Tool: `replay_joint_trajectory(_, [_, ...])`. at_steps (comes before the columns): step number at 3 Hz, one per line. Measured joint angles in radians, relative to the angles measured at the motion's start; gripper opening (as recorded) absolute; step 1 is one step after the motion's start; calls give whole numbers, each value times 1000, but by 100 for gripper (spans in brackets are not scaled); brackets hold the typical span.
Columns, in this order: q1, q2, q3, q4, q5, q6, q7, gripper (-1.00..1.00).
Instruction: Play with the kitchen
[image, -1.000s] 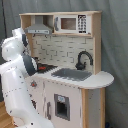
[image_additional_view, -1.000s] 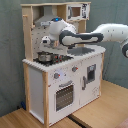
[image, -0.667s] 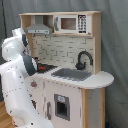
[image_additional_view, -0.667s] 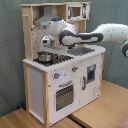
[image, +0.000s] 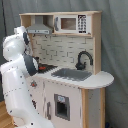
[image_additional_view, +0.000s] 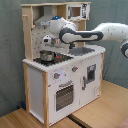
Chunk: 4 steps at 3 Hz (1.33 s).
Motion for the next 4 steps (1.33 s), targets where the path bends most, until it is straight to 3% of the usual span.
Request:
replay_joint_trajectory(2, [0, 68, -9, 34, 1, -195, 33, -100])
replay_joint_trajectory(4, [-5, 136, -40, 10, -1, -374, 103, -100])
